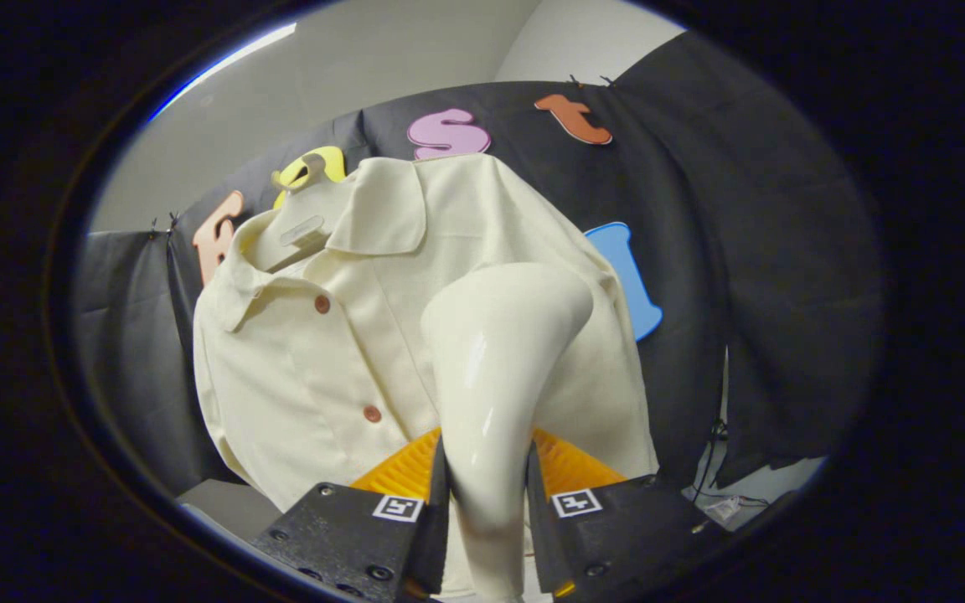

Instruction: Iron the clothes twice with a garment steamer, once on the left side and once on the right side.

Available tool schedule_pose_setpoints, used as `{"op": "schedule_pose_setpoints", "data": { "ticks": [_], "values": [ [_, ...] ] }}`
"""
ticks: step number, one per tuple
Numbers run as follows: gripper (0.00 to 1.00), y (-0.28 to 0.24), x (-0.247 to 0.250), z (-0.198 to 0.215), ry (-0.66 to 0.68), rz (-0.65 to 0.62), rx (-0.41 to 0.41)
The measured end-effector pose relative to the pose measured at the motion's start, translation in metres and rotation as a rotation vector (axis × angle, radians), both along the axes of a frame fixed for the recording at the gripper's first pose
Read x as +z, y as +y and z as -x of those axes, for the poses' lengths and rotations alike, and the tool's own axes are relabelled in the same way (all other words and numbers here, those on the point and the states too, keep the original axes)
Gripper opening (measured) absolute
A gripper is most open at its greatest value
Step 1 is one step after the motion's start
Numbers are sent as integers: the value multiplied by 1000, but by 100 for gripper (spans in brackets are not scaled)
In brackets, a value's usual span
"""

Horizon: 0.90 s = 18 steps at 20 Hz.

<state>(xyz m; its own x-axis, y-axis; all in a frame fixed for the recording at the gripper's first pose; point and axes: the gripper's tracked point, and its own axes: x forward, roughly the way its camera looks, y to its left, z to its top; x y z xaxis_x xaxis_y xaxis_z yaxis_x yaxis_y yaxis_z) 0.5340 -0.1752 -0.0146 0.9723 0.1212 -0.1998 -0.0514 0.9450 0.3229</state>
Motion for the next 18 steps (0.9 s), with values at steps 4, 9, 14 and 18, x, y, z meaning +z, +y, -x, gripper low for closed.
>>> {"op": "schedule_pose_setpoints", "data": {
  "ticks": [4, 9, 14, 18],
  "values": [
    [42, -9, -22, 7, 30, -11, -8],
    [42, -17, -55, 19, 107, 8, 10],
    [42, -25, -85, 30, 151, 18, 19],
    [42, -29, -109, 39, 177, -5, 29]
  ]
}}
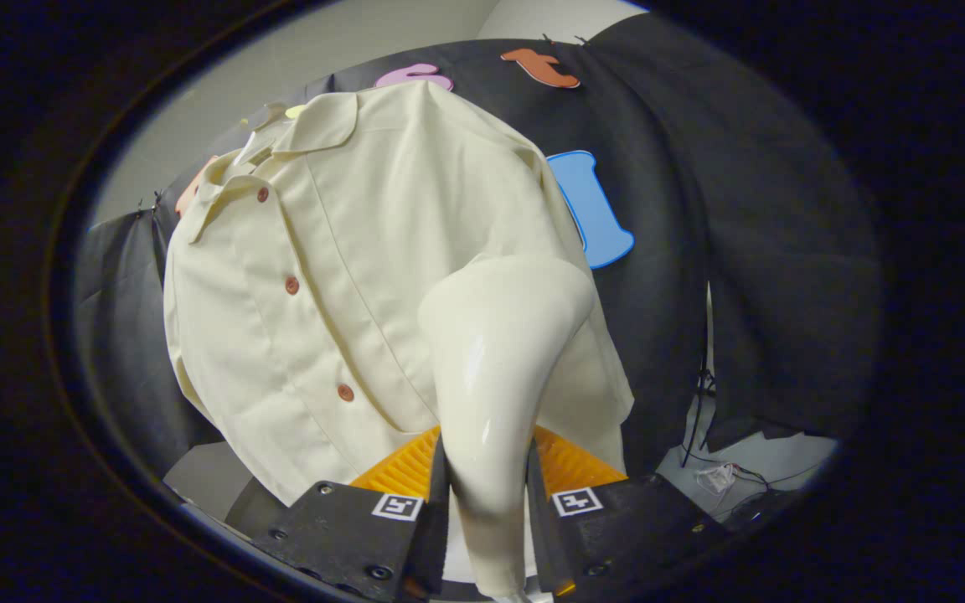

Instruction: Iron the clothes twice with a garment steamer, once on the left side and once on the right side.

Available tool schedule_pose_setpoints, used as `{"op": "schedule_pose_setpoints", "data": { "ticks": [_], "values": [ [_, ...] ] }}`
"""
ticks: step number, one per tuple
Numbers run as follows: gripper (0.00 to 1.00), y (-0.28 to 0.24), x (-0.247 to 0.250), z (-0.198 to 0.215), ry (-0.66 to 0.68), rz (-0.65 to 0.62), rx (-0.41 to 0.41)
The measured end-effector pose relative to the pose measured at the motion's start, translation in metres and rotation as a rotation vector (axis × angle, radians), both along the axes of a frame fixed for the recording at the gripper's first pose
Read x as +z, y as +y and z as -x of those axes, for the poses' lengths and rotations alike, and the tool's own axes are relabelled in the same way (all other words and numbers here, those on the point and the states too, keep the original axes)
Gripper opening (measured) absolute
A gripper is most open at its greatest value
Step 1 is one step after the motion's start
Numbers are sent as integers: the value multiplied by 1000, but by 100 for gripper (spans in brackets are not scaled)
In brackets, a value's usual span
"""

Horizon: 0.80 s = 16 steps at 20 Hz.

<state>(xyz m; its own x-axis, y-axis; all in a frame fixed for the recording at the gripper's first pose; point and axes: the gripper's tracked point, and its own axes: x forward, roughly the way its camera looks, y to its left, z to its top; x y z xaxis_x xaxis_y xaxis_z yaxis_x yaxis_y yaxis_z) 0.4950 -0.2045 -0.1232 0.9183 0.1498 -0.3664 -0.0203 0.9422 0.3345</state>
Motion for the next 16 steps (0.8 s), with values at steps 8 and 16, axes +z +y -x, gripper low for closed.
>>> {"op": "schedule_pose_setpoints", "data": {
  "ticks": [8, 16],
  "values": [
    [42, -3, -46, 11, -5, -77, 18],
    [42, -9, -113, 37, 39, -120, 55]
  ]
}}
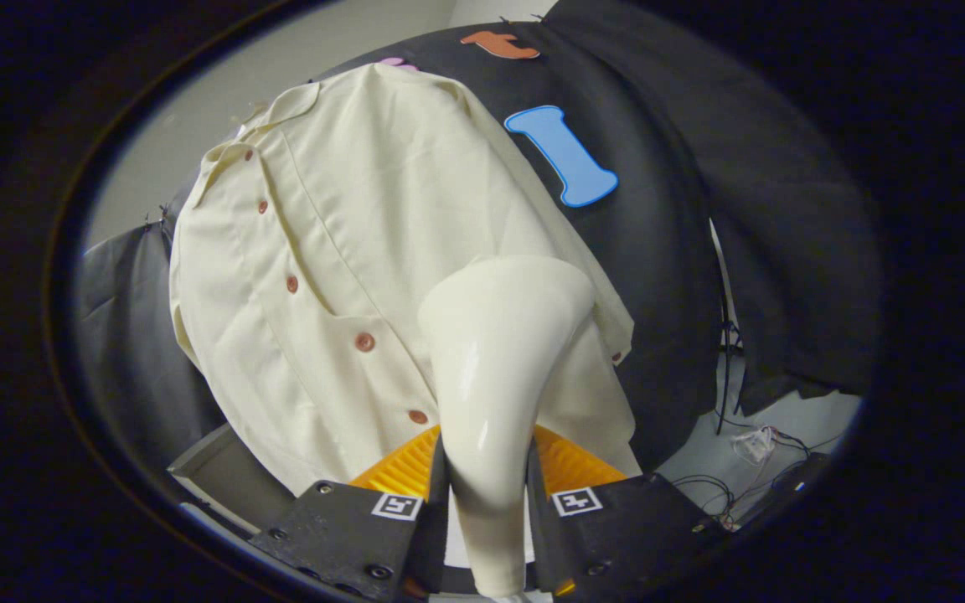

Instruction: Iron the clothes twice with a garment steamer, once on the left side and once on the right side.

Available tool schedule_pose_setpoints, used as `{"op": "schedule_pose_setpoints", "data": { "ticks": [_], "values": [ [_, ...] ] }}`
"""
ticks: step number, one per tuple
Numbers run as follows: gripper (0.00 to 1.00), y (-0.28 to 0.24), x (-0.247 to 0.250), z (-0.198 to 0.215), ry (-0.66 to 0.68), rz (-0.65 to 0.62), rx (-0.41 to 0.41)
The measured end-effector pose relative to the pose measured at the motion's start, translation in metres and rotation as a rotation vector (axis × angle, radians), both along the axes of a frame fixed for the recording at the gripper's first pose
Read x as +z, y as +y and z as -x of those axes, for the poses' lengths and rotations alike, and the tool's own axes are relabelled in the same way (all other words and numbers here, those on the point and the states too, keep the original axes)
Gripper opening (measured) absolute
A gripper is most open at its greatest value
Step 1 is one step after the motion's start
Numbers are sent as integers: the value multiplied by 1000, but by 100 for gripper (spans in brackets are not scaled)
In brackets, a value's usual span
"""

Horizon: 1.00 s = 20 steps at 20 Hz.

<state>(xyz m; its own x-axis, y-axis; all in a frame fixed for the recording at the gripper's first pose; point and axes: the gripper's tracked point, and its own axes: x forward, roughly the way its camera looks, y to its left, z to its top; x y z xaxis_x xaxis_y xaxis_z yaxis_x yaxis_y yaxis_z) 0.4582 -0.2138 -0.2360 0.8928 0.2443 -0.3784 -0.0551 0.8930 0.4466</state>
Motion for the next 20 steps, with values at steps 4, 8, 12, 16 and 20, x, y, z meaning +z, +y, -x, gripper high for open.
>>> {"op": "schedule_pose_setpoints", "data": {
  "ticks": [4, 8, 12, 16, 20],
  "values": [
    [42, -6, -35, 16, 48, -16, 5],
    [42, -9, -56, 27, 73, -34, 2],
    [42, -9, -73, 41, 99, -54, -2],
    [42, -2, -68, 59, 83, -55, 14],
    [42, 14, -35, 80, 37, -71, 30]
  ]
}}
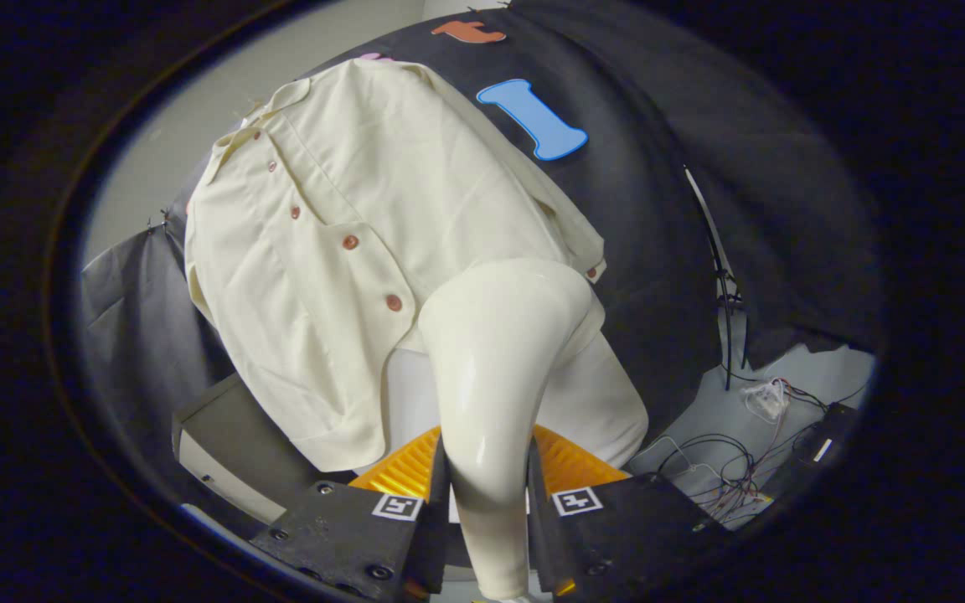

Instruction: Iron the clothes twice with a garment steamer, once on the left side and once on the right side.

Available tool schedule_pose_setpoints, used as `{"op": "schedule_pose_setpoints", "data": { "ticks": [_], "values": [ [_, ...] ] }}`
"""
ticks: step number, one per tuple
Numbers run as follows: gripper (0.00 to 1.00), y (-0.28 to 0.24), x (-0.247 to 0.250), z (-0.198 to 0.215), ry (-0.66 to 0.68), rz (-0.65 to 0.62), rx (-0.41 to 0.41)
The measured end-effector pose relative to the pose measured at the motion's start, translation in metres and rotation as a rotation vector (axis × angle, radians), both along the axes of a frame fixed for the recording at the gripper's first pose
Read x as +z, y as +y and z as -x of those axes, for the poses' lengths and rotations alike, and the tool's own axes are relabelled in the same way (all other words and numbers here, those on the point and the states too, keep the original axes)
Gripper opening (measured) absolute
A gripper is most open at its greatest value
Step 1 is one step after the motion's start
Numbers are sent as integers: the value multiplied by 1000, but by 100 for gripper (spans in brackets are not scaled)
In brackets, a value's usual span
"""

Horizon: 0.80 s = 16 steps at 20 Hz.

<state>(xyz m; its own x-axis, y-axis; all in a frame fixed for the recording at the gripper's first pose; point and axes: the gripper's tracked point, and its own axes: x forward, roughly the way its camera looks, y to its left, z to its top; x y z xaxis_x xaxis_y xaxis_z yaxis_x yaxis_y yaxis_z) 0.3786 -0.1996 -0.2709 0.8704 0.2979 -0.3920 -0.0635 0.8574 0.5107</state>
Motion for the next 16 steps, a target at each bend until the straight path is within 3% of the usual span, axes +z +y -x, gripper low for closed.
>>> {"op": "schedule_pose_setpoints", "data": {
  "ticks": [16],
  "values": [
    [41, 114, 223, 97, -292, 10, 100]
  ]
}}
